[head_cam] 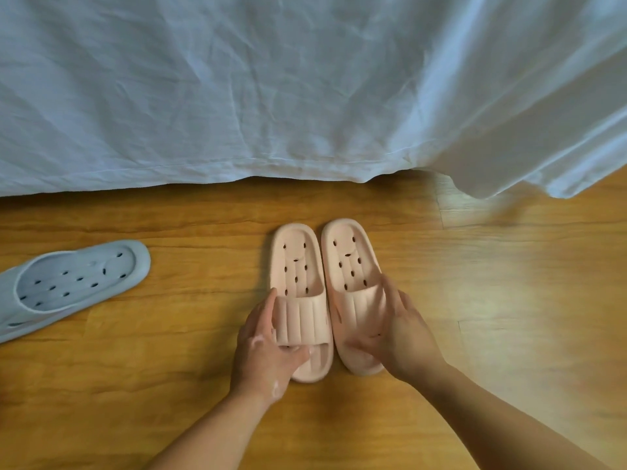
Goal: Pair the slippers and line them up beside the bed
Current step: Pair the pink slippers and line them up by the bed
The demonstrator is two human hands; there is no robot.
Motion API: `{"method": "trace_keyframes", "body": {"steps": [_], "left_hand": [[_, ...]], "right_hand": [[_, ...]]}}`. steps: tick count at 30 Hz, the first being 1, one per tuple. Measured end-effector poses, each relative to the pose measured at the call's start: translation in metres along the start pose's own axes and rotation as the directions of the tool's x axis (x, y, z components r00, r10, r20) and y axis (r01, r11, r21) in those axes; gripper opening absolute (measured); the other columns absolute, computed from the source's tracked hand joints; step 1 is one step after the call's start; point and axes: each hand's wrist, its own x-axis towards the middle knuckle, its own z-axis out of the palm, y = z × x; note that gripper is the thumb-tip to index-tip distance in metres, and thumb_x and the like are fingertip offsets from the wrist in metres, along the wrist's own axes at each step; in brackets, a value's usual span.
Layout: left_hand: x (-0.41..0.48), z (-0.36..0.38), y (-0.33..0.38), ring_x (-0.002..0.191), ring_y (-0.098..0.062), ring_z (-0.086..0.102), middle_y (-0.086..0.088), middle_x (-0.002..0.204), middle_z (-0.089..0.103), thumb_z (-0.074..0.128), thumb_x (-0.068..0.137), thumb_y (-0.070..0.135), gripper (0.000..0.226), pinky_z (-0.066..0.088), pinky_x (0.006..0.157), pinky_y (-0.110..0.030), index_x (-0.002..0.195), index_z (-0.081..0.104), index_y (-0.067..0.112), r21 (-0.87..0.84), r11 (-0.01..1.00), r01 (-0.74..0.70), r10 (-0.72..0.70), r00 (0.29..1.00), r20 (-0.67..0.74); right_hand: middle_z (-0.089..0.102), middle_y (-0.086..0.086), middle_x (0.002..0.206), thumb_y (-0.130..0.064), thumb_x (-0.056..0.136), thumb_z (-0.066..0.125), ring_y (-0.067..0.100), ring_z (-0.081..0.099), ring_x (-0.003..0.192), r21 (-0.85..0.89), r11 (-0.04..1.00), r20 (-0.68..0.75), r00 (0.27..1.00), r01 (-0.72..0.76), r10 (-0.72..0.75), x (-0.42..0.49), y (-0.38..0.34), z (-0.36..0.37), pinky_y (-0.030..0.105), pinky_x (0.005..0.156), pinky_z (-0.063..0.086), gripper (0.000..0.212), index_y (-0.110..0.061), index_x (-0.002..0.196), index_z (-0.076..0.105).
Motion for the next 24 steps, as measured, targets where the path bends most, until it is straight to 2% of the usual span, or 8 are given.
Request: {"method": "trace_keyframes", "body": {"steps": [3,6,11,15,19,24], "left_hand": [[0.015,0.004,0.011,0.136,-0.015,0.039,0.014,0.152,0.039,0.089,0.063,0.037,0.111,0.043,0.109,-0.040,0.148,0.019,0.048,0.057,0.998,-0.022,0.022,1.000,0.001],[0.041,0.007,0.030,0.132,-0.019,0.044,0.010,0.150,0.043,0.087,0.064,0.039,0.109,0.045,0.106,-0.041,0.148,0.019,0.046,0.105,0.992,-0.071,0.067,0.997,0.038],[0.081,0.000,0.057,0.130,-0.027,0.046,0.001,0.150,0.045,0.085,0.066,0.036,0.110,0.044,0.105,-0.043,0.151,0.016,0.040,0.199,0.977,-0.072,0.055,0.995,0.088],[0.093,-0.009,0.059,0.129,-0.027,0.048,-0.001,0.147,0.049,0.086,0.067,0.035,0.110,0.044,0.106,-0.041,0.152,0.015,0.036,0.206,0.977,-0.059,0.041,0.995,0.086],[0.096,-0.006,0.063,0.126,-0.028,0.051,-0.004,0.145,0.050,0.087,0.066,0.033,0.109,0.045,0.103,-0.039,0.151,0.019,0.036,0.182,0.982,-0.052,0.044,0.998,0.050],[0.094,-0.002,0.063,0.123,-0.028,0.052,-0.003,0.143,0.050,0.088,0.064,0.035,0.108,0.048,0.102,-0.043,0.149,0.020,0.040,0.178,0.983,-0.037,0.035,0.999,0.016]], "right_hand": [[0.037,-0.005,0.152,-0.054,0.061,0.087,0.020,0.050,0.128,0.054,0.998,-0.068,0.997,-0.033,0.037,0.000,0.007,0.001,0.031,0.091,0.050,0.123,-0.032,0.154,0.008],[0.041,-0.003,0.148,-0.053,0.062,0.086,0.022,0.050,0.128,0.062,0.997,-0.140,0.989,-0.047,0.056,0.014,0.009,-0.008,0.036,0.093,0.052,0.121,-0.030,0.154,0.011],[0.042,0.000,0.146,-0.057,0.060,0.086,0.025,0.052,0.124,0.066,0.994,-0.144,0.985,-0.082,0.091,0.042,0.003,-0.019,0.040,0.093,0.053,0.122,-0.029,0.154,0.012],[0.043,0.000,0.146,-0.059,0.062,0.084,0.026,0.051,0.126,0.053,0.997,-0.160,0.985,-0.063,0.071,0.052,-0.005,-0.018,0.042,0.092,0.054,0.121,-0.031,0.153,0.010],[0.044,0.000,0.148,-0.061,0.063,0.083,0.024,0.051,0.128,0.067,0.996,-0.162,0.984,-0.064,0.074,0.060,-0.005,-0.021,0.038,0.092,0.051,0.121,-0.031,0.154,0.010],[0.045,0.000,0.148,-0.063,0.063,0.082,0.024,0.053,0.126,0.042,0.996,-0.176,0.981,-0.074,0.080,0.060,-0.004,-0.022,0.037,0.090,0.052,0.120,-0.031,0.154,0.012]]}}
